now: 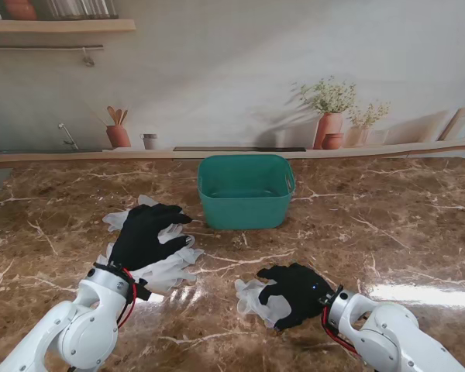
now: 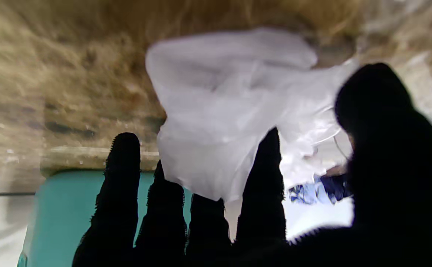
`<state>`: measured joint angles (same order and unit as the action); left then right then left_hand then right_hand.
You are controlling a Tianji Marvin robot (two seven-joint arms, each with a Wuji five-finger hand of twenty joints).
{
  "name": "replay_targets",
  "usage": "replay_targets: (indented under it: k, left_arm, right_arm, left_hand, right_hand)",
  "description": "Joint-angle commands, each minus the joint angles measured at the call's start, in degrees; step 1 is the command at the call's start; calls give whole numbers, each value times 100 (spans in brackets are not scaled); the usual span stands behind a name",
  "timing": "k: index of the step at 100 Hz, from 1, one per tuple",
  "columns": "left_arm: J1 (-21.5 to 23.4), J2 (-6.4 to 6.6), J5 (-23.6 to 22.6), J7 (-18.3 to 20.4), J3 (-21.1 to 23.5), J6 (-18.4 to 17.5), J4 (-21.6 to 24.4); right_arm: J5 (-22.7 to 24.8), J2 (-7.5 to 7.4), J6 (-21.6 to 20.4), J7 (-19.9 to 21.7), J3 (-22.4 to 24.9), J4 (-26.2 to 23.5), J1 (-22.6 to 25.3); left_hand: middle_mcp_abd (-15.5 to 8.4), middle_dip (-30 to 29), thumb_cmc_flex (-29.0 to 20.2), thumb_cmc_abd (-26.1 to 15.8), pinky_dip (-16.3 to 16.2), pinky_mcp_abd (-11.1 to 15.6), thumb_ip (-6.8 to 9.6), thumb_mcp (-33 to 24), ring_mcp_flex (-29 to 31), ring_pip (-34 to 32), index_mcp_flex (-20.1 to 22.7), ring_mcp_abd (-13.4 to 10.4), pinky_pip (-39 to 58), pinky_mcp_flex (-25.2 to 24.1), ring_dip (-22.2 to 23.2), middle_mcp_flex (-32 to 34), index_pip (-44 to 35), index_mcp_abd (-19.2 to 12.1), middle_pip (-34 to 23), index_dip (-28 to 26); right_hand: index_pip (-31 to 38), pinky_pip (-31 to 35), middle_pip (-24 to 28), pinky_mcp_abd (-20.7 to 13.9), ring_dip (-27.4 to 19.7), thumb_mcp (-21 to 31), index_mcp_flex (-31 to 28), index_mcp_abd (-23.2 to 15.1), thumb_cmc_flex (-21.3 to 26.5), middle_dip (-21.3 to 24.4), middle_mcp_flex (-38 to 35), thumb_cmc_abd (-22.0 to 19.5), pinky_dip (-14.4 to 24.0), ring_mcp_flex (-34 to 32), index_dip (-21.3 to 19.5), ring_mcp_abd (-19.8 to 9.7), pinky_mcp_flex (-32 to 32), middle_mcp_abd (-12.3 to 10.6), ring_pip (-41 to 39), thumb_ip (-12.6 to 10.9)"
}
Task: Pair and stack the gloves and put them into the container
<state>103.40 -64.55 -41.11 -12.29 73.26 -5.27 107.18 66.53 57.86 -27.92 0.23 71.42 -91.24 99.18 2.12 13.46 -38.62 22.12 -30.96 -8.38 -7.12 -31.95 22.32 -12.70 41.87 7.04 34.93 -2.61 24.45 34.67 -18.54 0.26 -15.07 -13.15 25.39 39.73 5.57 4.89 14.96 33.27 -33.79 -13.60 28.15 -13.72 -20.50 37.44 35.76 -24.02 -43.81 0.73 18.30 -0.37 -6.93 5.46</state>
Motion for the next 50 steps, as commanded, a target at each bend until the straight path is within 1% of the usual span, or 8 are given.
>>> replay_targets:
  k: [1,8,12,14,17,26,35,50]
  left_arm:
    - [4,-10,23,0,-10,-18,-21]
    - [2,-13,45,3,-12,-26,-21]
    - [1,-14,53,1,-14,-30,-22]
    - [0,-14,53,0,-15,-33,-24]
    - [-2,-13,51,0,-16,-37,-26]
    - [-4,-12,57,10,-17,-42,-28]
    - [-5,-13,81,17,-16,-59,-30]
    - [-4,-14,75,10,-10,-63,-28]
  right_arm:
    - [110,-70,95,137,-83,59,-9]
    - [229,-89,171,52,-227,170,-117]
    - [258,-96,219,-3,-318,257,-191]
    - [278,-100,237,-26,-360,296,-230]
    - [303,-104,273,-64,-422,351,-284]
    - [367,-107,399,-332,-622,550,-460]
    - [322,-95,448,-667,-847,812,-670]
    - [73,-30,440,-1235,-1159,1232,-969]
  left_hand:
    - [-143,-54,-54,-231,-44,7,102,138,146,192,31,-304,-210,-110,-59,27,-48,-147,109,-18]
    - [-141,-54,-60,-234,-43,7,103,146,151,192,39,-287,-219,-109,-59,39,-50,-145,107,-18]
    - [-159,-55,-55,-249,-41,12,103,156,146,197,35,-309,-228,-110,-61,37,-47,-158,109,-17]
    - [-158,-55,-58,-241,-40,12,103,159,154,195,38,-307,-232,-109,-60,42,-48,-166,108,-17]
    - [-159,-56,-55,-247,-37,15,103,164,154,197,38,-304,-241,-112,-61,44,-49,-162,109,-18]
    - [-174,-60,-48,-259,-27,13,103,179,151,204,43,-296,-268,-116,-65,40,-51,-164,117,-19]
    - [-174,-61,-47,-275,-9,16,103,198,156,204,42,-291,-316,-126,-64,51,-50,-170,117,-18]
    - [-173,-64,-54,-281,0,15,105,220,157,203,48,-292,-365,-117,-61,54,-48,-161,122,-16]
  right_hand:
    - [91,-87,-67,-43,-155,-129,18,-202,383,166,459,276,-210,290,-129,118,101,124,19,-41]
    - [334,-3,0,-78,-163,1,-26,-387,801,246,738,565,-323,217,-427,104,300,153,-80,-6]
    - [481,143,112,-96,-141,1464,-119,-487,401,320,823,1415,-417,122,-649,87,415,133,-165,60]
    - [624,306,223,-111,-94,2985,-277,-590,-72,354,812,2190,-473,-36,-798,55,572,93,-253,412]
    - [816,520,343,-128,-13,3432,-495,-682,-106,345,721,2349,-442,-324,-909,-8,816,41,-401,504]
    - [1324,1516,865,-157,505,3592,-1184,-868,290,292,-374,2349,-249,-1810,-1102,-178,1737,-103,-1074,559]
    - [1906,2470,1294,-276,1147,3460,-1904,-1055,966,-37,-2363,2379,-185,-3260,-840,-408,2557,-289,-1636,1180]
    - [2587,3615,1698,-370,1753,3279,-2659,-851,1603,-1939,-5108,2309,-482,-4697,-41,-423,3652,-667,-3071,1191]
